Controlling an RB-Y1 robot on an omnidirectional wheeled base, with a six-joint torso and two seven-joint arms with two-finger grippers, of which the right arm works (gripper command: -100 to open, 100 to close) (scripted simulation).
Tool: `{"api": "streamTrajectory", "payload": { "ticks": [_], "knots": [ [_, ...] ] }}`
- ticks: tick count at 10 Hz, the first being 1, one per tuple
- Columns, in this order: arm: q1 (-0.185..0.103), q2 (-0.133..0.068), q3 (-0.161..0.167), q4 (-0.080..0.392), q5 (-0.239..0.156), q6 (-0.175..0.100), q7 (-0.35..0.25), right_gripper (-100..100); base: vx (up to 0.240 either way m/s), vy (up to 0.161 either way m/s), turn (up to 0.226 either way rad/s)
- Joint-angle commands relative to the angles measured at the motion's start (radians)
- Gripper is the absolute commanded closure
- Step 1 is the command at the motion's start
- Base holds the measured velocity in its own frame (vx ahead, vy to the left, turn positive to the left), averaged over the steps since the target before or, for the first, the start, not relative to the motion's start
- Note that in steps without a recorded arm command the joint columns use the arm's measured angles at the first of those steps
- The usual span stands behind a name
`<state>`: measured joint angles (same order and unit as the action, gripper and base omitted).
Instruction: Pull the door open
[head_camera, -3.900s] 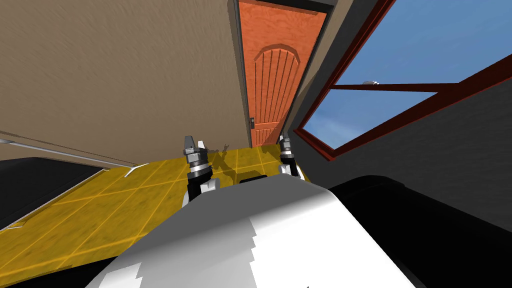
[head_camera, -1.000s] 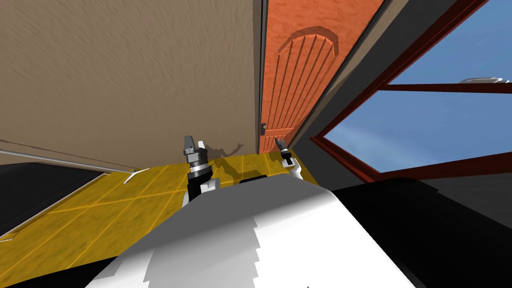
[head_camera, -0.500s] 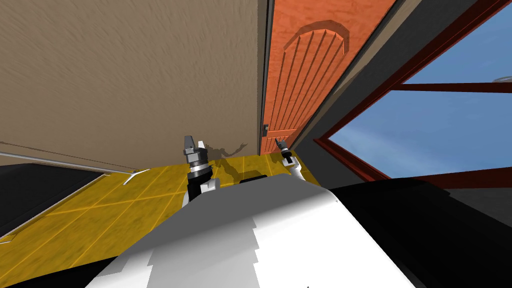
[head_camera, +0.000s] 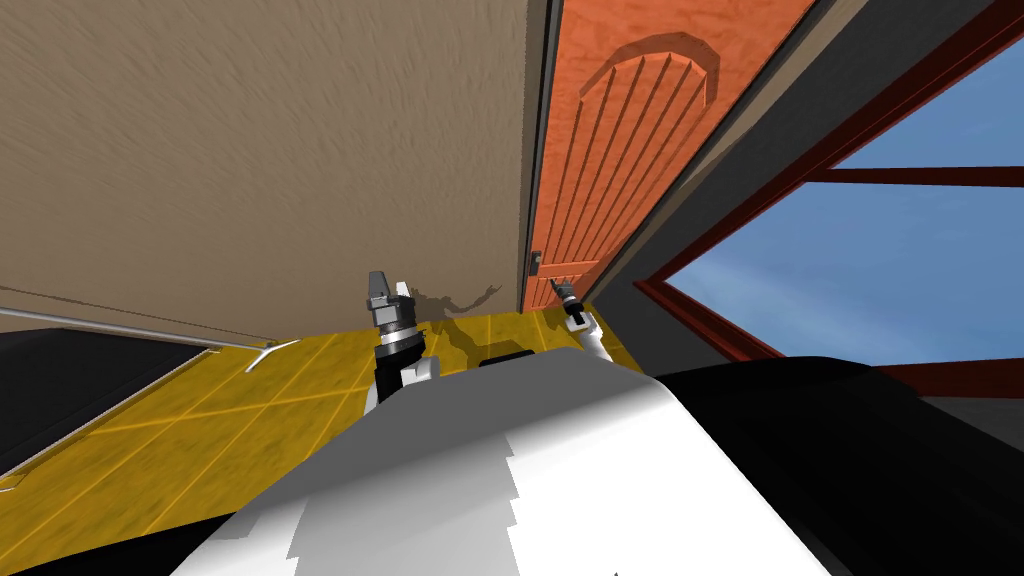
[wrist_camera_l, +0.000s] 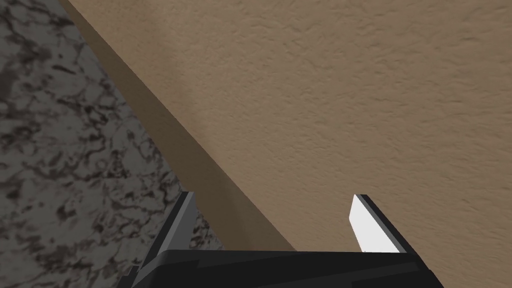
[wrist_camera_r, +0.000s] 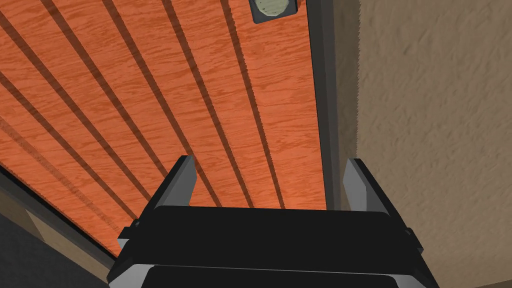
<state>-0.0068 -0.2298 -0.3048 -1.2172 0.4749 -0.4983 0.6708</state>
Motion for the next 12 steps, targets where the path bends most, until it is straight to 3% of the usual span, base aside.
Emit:
{"api": "streamTrajectory", "payload": {
  "ticks": [1, 12],
  "knots": [
    [-0.022, -0.008, -0.013, 0.042, 0.018, -0.006, 0.019, -100, 0.107, 0.012, 0.011],
    [-0.132, -0.047, -0.079, 0.249, 0.131, -0.026, 0.127, -100, 0.108, 0.032, 0.012]
  ]
}}
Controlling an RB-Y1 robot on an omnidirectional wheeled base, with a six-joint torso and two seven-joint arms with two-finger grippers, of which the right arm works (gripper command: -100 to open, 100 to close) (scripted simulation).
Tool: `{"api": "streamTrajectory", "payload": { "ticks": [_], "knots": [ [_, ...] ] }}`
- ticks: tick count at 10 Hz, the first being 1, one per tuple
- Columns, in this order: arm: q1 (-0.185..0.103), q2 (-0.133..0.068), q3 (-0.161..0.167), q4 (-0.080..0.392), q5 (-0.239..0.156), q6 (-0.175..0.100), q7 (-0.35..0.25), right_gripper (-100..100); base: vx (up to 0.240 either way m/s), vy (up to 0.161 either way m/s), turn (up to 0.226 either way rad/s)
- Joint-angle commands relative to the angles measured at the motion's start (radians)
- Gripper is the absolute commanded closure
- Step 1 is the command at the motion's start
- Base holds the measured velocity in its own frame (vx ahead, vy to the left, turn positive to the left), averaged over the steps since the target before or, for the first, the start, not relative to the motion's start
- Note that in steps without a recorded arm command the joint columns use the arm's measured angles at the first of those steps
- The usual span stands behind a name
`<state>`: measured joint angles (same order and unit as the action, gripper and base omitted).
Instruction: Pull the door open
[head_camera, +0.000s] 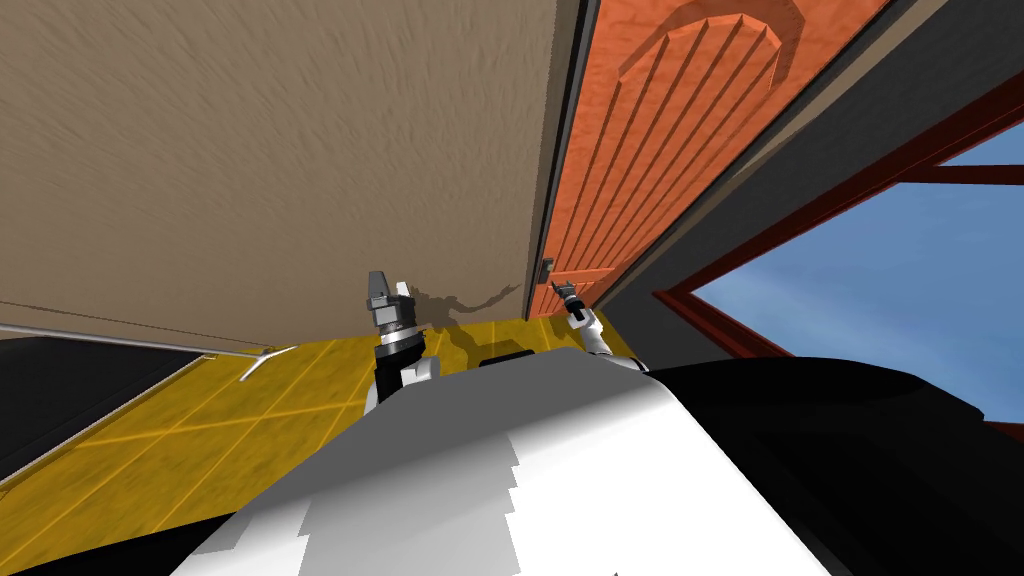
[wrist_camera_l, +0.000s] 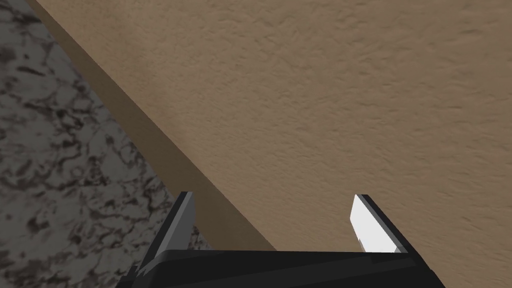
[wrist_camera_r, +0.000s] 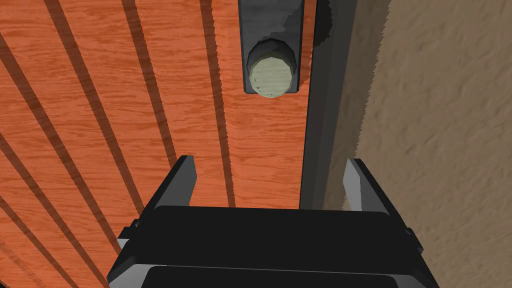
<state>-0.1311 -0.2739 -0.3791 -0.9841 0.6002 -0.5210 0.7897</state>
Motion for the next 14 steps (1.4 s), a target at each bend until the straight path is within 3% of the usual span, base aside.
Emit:
{"api": "streamTrajectory", "payload": {
  "ticks": [1, 11, 12, 14],
  "knots": [
    [-0.016, -0.005, -0.01, 0.031, 0.014, -0.005, 0.015, -100, 0.113, 0.017, 0.009],
    [-0.027, 0.001, -0.023, 0.04, 0.006, 0.008, 0.029, -100, 0.168, -0.02, 0.025],
    [-0.027, 0.001, -0.023, 0.04, 0.006, 0.008, 0.029, 100, -0.015, -0.001, -0.011],
    [-0.027, 0.001, -0.023, 0.04, 0.006, 0.008, 0.029, 100, -0.036, 0.0, 0.004]
  ]
}}
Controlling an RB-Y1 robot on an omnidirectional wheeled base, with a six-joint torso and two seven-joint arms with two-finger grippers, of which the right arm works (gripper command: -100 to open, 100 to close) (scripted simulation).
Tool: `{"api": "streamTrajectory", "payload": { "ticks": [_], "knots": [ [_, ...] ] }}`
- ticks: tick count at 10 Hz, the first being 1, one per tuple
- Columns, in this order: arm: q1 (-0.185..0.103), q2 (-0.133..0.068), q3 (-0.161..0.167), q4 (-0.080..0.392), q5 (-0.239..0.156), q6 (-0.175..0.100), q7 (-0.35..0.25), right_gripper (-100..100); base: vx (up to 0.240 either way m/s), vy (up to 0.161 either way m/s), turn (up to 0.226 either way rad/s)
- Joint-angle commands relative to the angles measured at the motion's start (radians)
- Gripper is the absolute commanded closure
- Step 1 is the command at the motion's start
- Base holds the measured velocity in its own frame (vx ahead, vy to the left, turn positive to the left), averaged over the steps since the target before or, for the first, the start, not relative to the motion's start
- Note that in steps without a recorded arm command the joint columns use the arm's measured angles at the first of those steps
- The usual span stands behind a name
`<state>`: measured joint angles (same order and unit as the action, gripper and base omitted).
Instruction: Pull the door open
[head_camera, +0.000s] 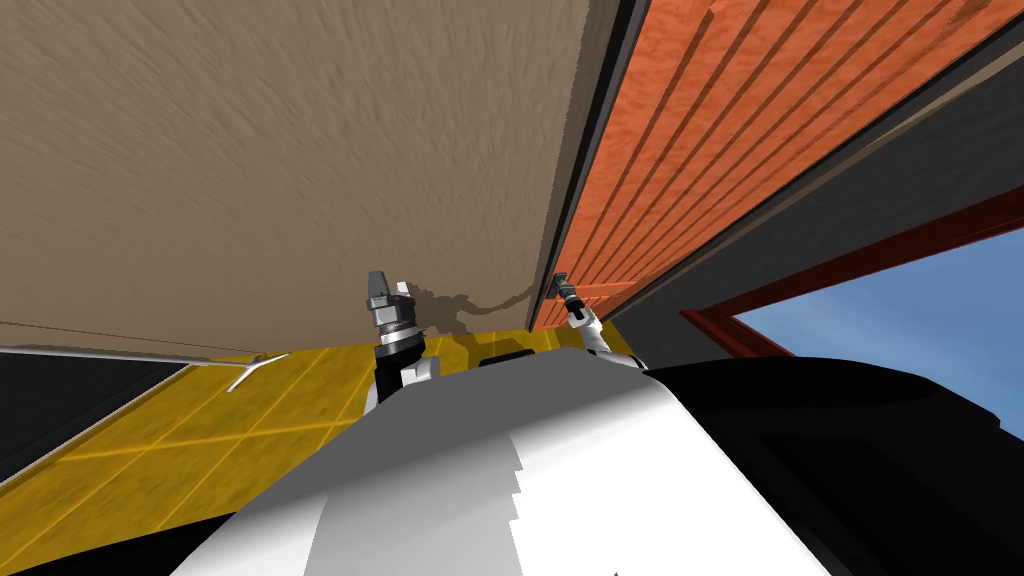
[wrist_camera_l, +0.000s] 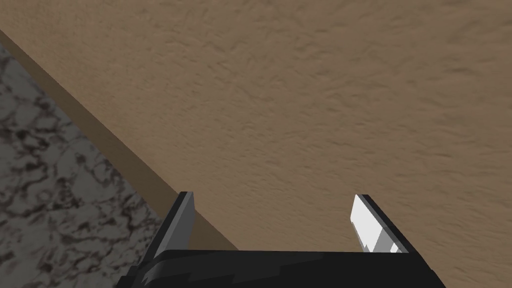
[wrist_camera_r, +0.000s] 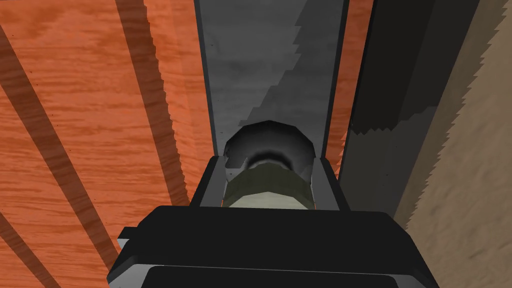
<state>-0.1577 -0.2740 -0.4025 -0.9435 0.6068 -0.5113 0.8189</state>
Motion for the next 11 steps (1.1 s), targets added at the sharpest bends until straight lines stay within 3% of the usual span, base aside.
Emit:
{"api": "streamTrajectory", "payload": {
  "ticks": [1, 3, 11],
  "knots": [
    [0.0, 0.001, 0.0, -0.001, 0.0, -0.002, 0.0, 100, -0.017, -0.001, 0.003],
    [0.0, 0.001, 0.0, -0.001, 0.0, -0.002, 0.0, 100, -0.003, 0.0, -0.001],
    [-0.022, 0.006, 0.022, 0.028, -0.11, 0.0, -0.21, 100, -0.048, -0.037, 0.062]
  ]
}}
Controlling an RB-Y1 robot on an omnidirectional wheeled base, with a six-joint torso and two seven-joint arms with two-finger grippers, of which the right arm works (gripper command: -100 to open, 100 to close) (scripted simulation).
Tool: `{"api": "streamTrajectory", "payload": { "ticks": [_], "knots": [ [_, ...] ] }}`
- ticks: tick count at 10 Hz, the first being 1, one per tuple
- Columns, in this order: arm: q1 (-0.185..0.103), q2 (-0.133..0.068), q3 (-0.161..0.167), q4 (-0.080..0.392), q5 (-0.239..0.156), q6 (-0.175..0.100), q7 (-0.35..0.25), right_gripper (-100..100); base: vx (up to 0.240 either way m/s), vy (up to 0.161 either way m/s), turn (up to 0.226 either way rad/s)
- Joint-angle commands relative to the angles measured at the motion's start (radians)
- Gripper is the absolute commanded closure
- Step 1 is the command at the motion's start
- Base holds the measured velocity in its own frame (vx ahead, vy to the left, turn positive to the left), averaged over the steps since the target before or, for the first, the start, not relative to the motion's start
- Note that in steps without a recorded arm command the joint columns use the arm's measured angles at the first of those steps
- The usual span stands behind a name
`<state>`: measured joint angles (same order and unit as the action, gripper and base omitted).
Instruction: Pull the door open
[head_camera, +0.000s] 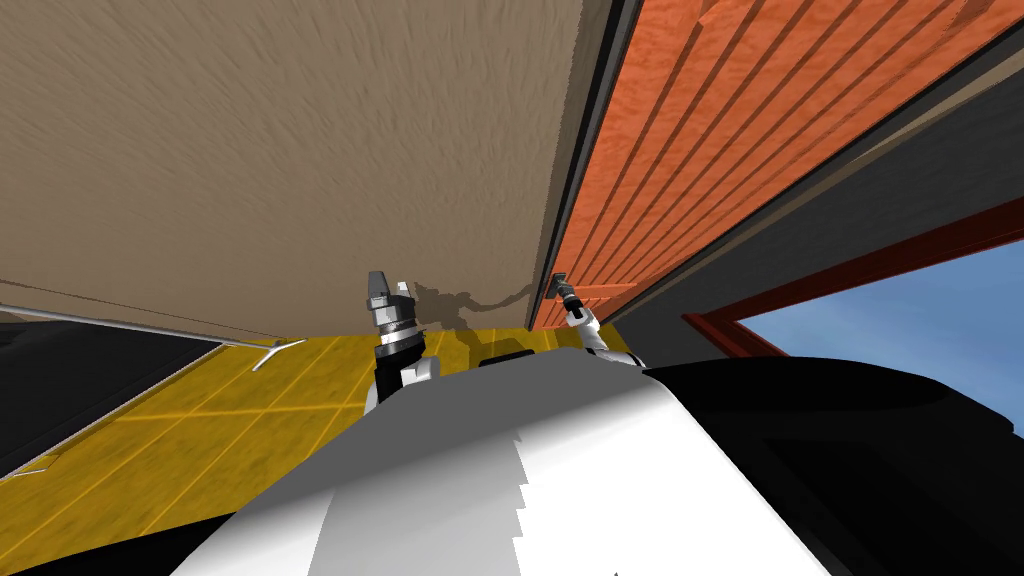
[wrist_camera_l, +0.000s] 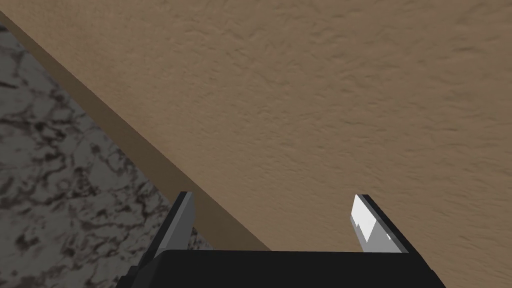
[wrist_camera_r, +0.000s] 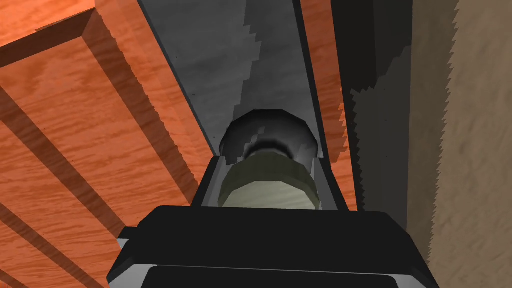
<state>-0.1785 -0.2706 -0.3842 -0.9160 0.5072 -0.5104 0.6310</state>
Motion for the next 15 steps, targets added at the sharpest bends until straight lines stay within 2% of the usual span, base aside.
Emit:
{"api": "streamTrajectory", "payload": {
  "ticks": [1, 3, 4, 6, 7, 9, 10, 11, 12, 14, 15],
  "knots": [
    [-0.002, 0.002, 0.003, 0.0, -0.011, 0.0, -0.03, 100, -0.04, -0.029, 0.025],
    [-0.01, 0.004, 0.01, 0.009, -0.049, 0.0, -0.091, 100, -0.043, -0.029, 0.059],
    [-0.01, 0.004, 0.01, 0.009, -0.049, 0.0, -0.099, 100, -0.045, -0.039, 0.044],
    [-0.019, 0.005, 0.018, 0.019, -0.09, 0.0, -0.161, 100, -0.063, -0.037, 0.074],
    [-0.019, 0.005, 0.018, 0.019, -0.09, 0.0, -0.174, 100, -0.052, -0.029, 0.035],
    [-0.029, 0.007, 0.027, 0.03, -0.137, 0.0, -0.237, 100, -0.058, -0.044, 0.077],
    [-0.029, 0.007, 0.027, 0.03, -0.137, 0.0, -0.252, 100, -0.05, -0.039, 0.05],
    [-0.035, 0.008, 0.031, 0.036, -0.161, 0.0, -0.287, 100, -0.057, -0.038, 0.063],
    [-0.035, 0.008, 0.031, 0.036, -0.161, 0.0, -0.292, 100, -0.046, -0.031, 0.035],
    [-0.046, 0.01, 0.04, 0.048, -0.211, 0.0, -0.356, 100, -0.061, -0.037, 0.084],
    [-0.046, 0.01, 0.04, 0.048, -0.211, 0.0, -0.373, 100, -0.058, -0.047, 0.05]
  ]
}}
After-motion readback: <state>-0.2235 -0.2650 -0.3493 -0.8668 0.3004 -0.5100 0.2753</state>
